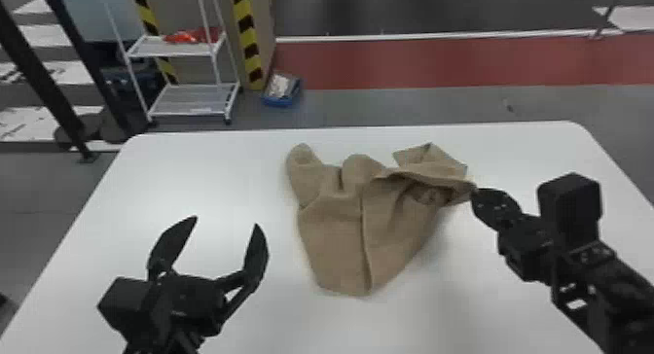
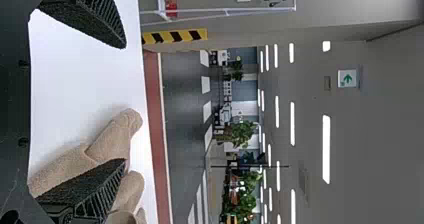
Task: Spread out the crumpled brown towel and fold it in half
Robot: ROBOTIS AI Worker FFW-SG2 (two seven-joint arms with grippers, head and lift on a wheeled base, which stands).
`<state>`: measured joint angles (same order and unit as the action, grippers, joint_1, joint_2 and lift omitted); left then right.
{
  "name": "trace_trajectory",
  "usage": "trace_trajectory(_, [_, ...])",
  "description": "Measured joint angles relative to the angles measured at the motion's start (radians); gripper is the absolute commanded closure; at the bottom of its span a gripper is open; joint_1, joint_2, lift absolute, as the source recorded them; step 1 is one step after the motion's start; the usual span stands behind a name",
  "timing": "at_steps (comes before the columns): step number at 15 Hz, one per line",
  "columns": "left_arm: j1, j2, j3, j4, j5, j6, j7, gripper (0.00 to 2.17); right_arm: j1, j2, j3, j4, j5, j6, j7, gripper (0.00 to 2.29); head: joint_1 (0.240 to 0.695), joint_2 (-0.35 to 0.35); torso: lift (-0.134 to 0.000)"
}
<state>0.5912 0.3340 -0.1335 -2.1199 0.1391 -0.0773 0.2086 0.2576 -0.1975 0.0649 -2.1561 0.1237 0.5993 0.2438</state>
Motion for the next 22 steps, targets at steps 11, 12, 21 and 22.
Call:
trace_trajectory(11, [-0.004, -0.008, -0.005, 0.008, -0.01, 0.013, 0.0, 0.07, 0.03, -0.048, -0.404, 0.214, -0.211, -0.157, 0.029, 1.65, 0.695, -0.242, -0.125])
trace_trajectory(12, [-0.006, -0.008, -0.006, 0.008, -0.012, 0.019, 0.0, 0.07, 0.025, -0.047, -0.411, 0.261, -0.203, -0.178, 0.031, 1.65, 0.695, -0.254, -0.125])
trace_trajectory(21, [-0.018, -0.012, -0.026, 0.012, -0.026, 0.031, 0.0, 0.07, -0.015, -0.028, -0.433, 0.432, -0.16, -0.247, 0.028, 0.25, 0.695, -0.309, -0.125])
trace_trajectory(22, [-0.017, -0.012, -0.026, 0.012, -0.026, 0.031, 0.0, 0.07, -0.008, -0.019, -0.439, 0.419, -0.165, -0.269, 0.028, 0.08, 0.695, -0.308, -0.125])
